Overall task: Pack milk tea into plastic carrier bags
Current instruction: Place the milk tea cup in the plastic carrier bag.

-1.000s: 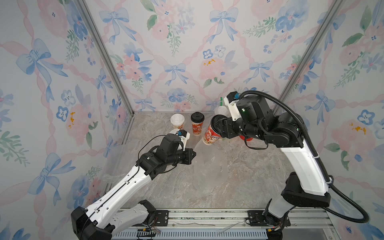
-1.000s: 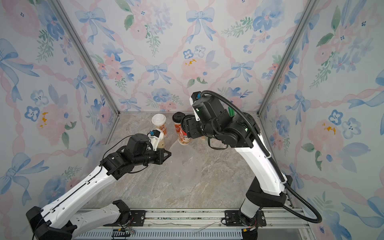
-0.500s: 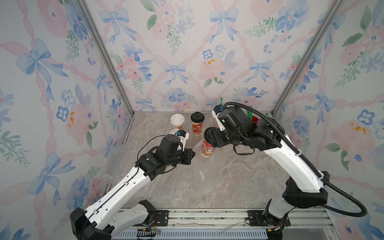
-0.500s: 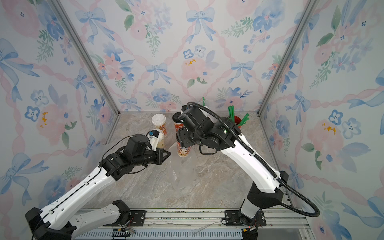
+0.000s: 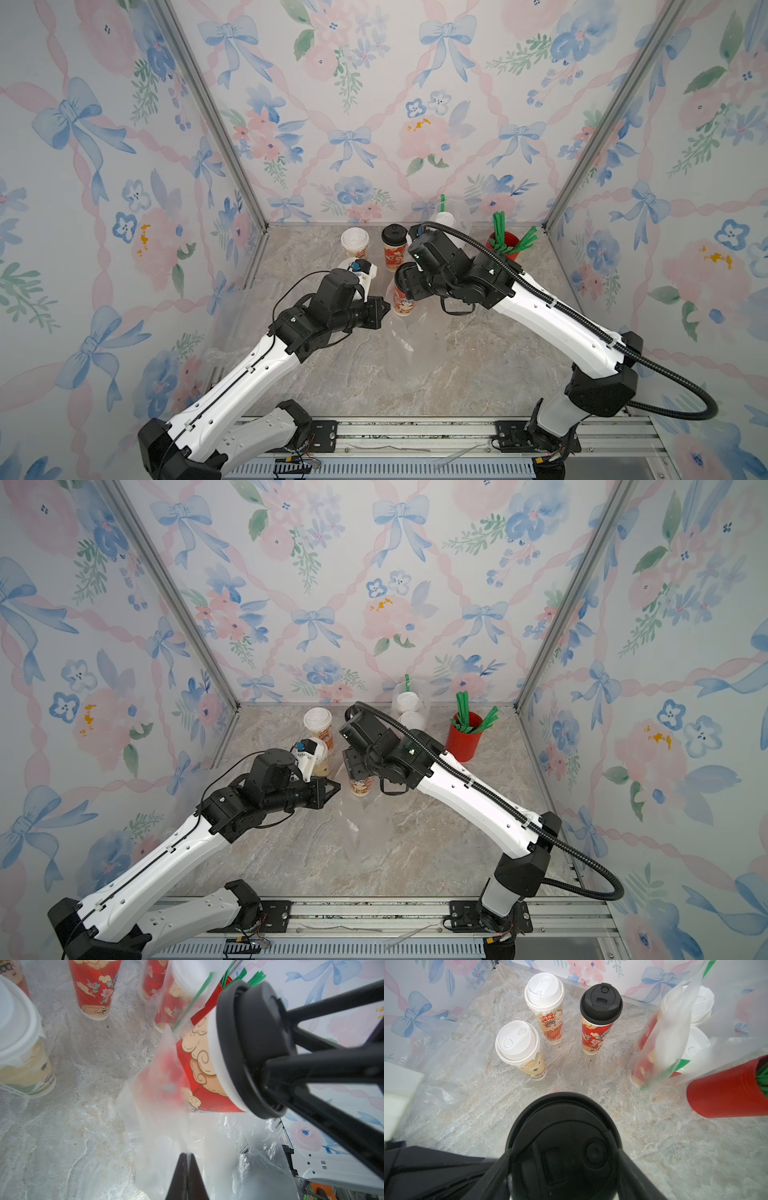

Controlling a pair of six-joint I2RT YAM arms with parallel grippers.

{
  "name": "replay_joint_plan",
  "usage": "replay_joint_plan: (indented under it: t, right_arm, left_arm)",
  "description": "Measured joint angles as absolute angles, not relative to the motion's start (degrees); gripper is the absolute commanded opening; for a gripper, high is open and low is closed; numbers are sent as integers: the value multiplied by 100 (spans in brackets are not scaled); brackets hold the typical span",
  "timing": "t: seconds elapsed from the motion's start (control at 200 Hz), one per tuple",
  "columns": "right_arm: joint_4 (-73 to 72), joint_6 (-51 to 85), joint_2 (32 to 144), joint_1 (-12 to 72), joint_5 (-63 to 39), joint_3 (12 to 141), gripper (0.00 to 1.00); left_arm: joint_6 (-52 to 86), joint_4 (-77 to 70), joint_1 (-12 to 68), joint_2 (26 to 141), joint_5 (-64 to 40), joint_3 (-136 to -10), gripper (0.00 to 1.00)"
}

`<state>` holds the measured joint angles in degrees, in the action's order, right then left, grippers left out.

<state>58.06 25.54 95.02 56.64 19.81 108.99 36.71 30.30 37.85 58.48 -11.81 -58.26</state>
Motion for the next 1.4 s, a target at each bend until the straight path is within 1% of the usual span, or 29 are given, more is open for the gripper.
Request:
replay_joint_plan:
  t: [0.265,0.475,0.7,1.025,1.19,1.4]
  right_arm:
    - [5371,2665,9502,5618,1975,10355,49]
    - [5166,2724,9612,5590,1973,10079,48]
    - [5068,2794,9830,5531,1925,9837,47]
    - [4982,2864,9859,5317,1911,9511,47]
    - [4886,2923,9848,5225,2005,9286,48]
    - [4901,3006,9795,5028,2368,9017,52]
  left_arm:
    - [3673,3011,3785,5784,-1125,-5828,0]
    - [3675,2825,3785,5505,-1111,-5806,0]
    - [3675,2661,3785,5280,-1114,-5800,0]
    - [3649,2676,3785,5256,-1111,-5804,0]
    - [3542,2705,3785,5494,-1118,-5833,0]
    - [3179,2661,3785,6337,-1168,-6147,0]
